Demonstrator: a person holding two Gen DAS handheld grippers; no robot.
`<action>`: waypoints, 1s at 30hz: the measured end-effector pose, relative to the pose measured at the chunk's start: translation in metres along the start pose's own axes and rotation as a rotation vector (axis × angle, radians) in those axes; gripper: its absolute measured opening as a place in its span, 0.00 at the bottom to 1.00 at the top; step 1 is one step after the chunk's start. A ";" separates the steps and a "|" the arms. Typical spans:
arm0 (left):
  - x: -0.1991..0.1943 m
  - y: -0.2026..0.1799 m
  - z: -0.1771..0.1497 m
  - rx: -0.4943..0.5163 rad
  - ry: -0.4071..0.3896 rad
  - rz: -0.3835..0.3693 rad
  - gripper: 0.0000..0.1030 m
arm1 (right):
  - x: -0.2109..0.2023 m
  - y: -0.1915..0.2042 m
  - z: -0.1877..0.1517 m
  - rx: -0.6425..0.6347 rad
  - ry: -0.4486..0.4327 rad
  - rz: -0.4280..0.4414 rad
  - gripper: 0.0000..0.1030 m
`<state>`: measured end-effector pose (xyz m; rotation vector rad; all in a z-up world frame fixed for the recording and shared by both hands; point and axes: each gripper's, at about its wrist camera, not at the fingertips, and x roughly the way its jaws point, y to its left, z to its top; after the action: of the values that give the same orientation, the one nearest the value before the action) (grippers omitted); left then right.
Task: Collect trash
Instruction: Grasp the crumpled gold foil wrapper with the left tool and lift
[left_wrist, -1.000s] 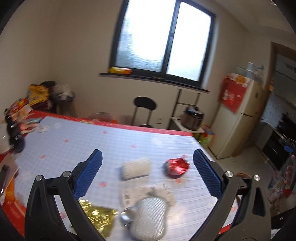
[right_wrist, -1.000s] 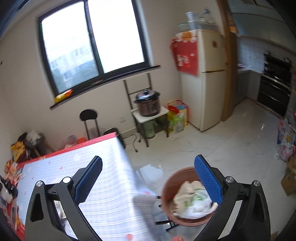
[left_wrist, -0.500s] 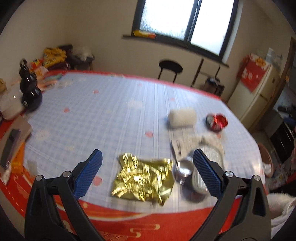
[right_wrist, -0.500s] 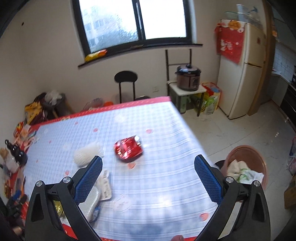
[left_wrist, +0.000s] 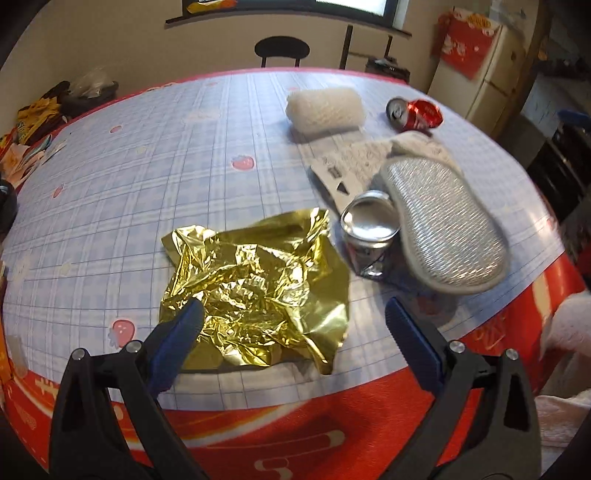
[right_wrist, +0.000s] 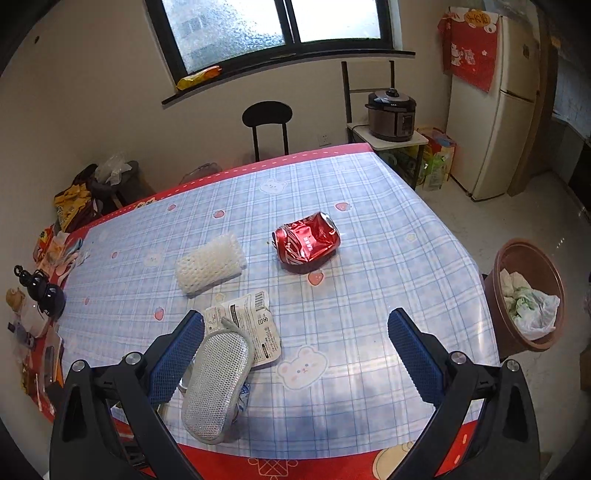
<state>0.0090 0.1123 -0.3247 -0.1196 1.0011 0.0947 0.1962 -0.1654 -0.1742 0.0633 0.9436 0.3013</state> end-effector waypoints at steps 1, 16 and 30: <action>0.005 0.001 -0.001 0.006 0.005 0.014 0.94 | 0.000 -0.003 -0.004 0.013 0.005 -0.006 0.95; 0.020 0.004 0.000 0.031 -0.004 0.084 0.45 | 0.014 -0.004 -0.022 0.027 0.071 0.041 0.95; -0.076 0.067 0.016 -0.285 -0.240 -0.050 0.21 | 0.092 0.039 -0.056 -0.044 0.260 0.255 0.95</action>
<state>-0.0271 0.1786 -0.2561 -0.3847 0.7400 0.2016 0.1925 -0.1069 -0.2728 0.1060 1.1882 0.5759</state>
